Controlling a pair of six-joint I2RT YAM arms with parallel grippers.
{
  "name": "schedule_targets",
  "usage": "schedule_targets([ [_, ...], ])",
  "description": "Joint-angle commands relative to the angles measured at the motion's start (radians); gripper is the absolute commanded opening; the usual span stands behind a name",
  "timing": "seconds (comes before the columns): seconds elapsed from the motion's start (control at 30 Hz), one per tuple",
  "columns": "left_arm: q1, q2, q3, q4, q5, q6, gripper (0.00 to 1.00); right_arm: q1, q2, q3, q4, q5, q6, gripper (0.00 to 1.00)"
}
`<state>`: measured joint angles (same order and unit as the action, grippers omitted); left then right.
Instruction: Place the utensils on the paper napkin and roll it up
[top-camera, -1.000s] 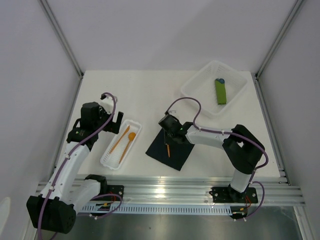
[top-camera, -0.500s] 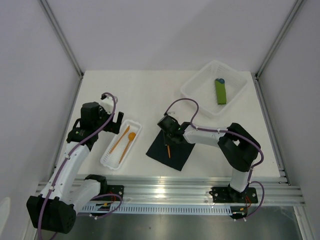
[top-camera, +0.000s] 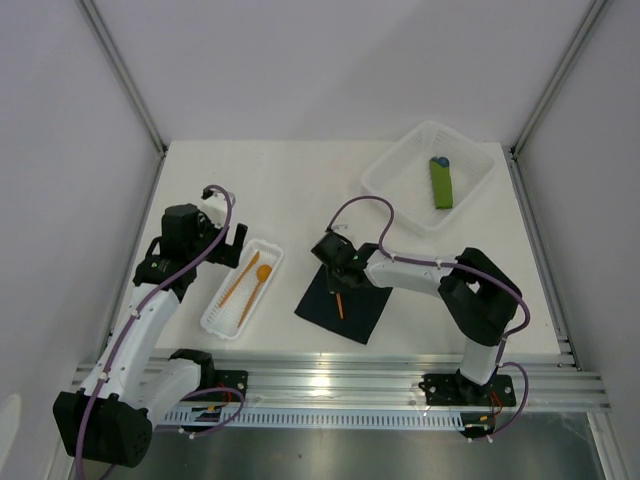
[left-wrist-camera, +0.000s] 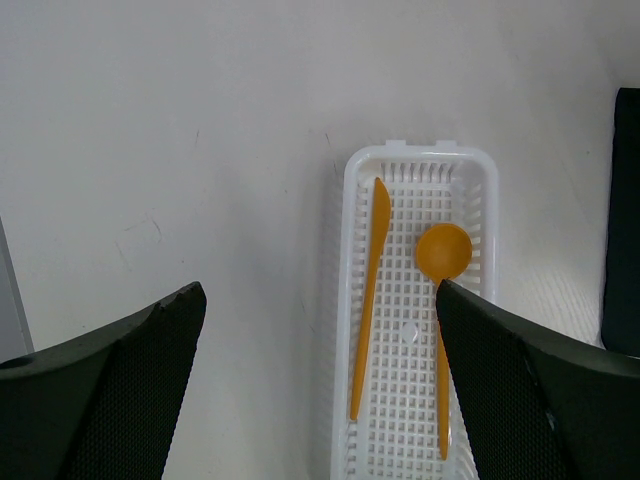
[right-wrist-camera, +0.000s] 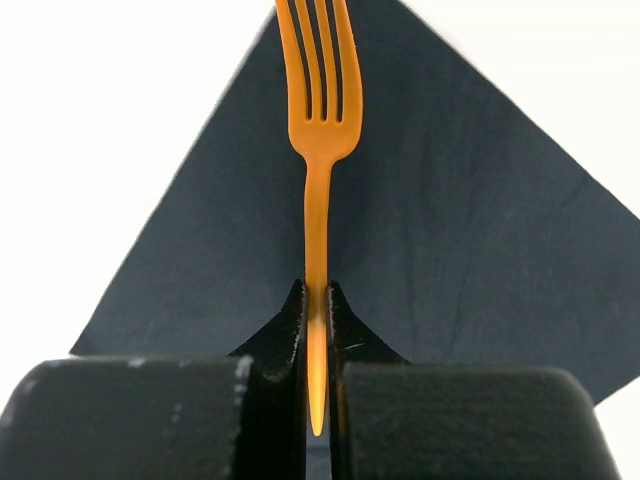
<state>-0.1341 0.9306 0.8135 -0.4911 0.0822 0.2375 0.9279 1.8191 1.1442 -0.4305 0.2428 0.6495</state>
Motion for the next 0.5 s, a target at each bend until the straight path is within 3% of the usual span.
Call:
schedule_targets([
  [0.0, 0.013, -0.003, 0.013, 0.014, 0.018, 0.011, 0.99, 0.02, -0.066, 0.065, -0.068, 0.029, -0.02, 0.0],
  [0.47, 0.014, -0.004, 0.012, 0.009, 0.024, 0.014, 0.99, 0.009, -0.06, 0.035, -0.047, -0.042, -0.031, 0.0],
])
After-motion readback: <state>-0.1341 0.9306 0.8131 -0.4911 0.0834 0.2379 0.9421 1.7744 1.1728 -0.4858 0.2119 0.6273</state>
